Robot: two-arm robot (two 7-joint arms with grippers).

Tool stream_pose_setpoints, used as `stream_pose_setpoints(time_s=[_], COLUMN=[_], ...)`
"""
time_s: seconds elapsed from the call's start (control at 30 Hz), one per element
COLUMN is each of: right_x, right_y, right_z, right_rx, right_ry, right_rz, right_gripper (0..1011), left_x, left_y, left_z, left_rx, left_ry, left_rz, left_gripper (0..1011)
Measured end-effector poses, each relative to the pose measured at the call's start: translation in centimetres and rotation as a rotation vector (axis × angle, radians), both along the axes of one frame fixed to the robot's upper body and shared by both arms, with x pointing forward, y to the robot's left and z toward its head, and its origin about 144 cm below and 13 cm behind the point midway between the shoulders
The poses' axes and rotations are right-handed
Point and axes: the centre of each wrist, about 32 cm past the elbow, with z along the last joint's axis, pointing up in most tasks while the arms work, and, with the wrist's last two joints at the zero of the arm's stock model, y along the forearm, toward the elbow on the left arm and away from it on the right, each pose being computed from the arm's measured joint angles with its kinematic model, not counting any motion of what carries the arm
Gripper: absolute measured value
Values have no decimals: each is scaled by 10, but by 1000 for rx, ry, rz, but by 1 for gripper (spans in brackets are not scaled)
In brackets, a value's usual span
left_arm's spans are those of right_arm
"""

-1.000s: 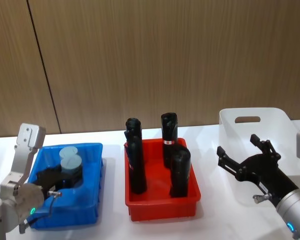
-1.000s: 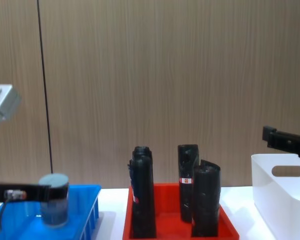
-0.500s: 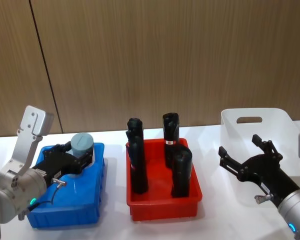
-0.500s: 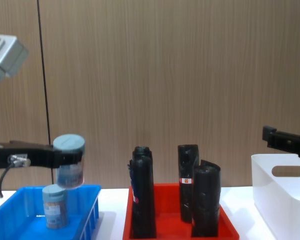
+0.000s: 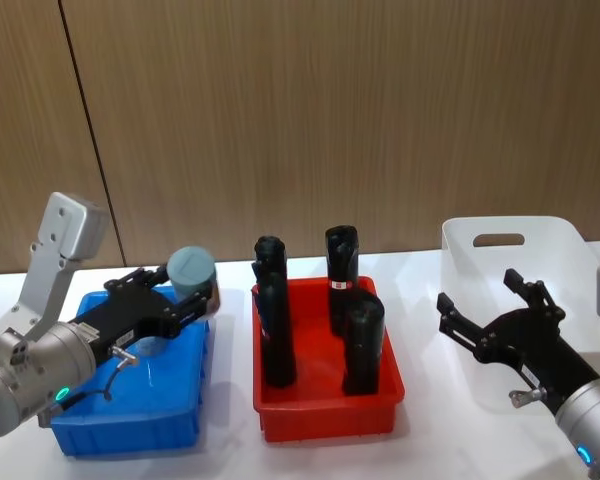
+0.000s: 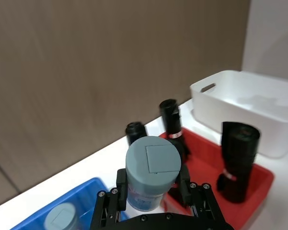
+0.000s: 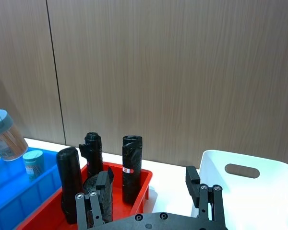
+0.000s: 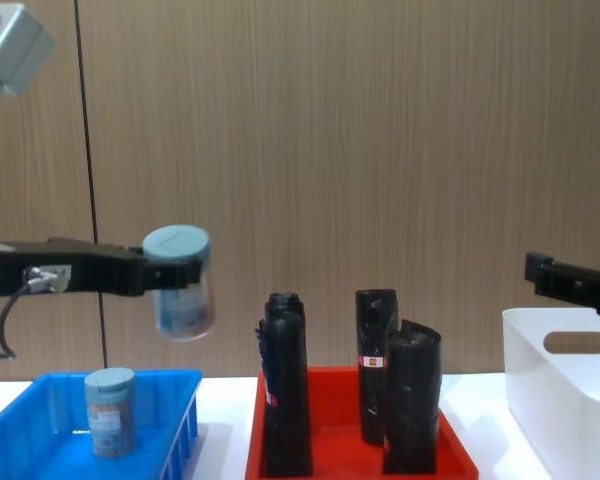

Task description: Pick the cotton swabs from the blue box and place them into the white box.

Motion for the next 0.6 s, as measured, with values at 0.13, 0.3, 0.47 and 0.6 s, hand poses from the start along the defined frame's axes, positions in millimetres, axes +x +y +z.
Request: stream_pose_setpoints(time_s=[0.13,0.3,0.47,0.6], right_x=[0,0,0,0], right_y=[0,0,0,0], right_z=[0,0,0,0], right_rx=[0,0,0,0], right_ry=[0,0,0,0], right_rz=[0,0,0,0], right_gripper=[1002,1002,1002,1002], left_x=[2,7,13,17], left_y=[2,5,9,11], left_z=[2,3,1,0], left_rx=[-31,-67,-104,-127], left_ry=[-3,2,11,20], left_rz=[-62,-133,-212,-273], left_gripper=[639,639,639,639])
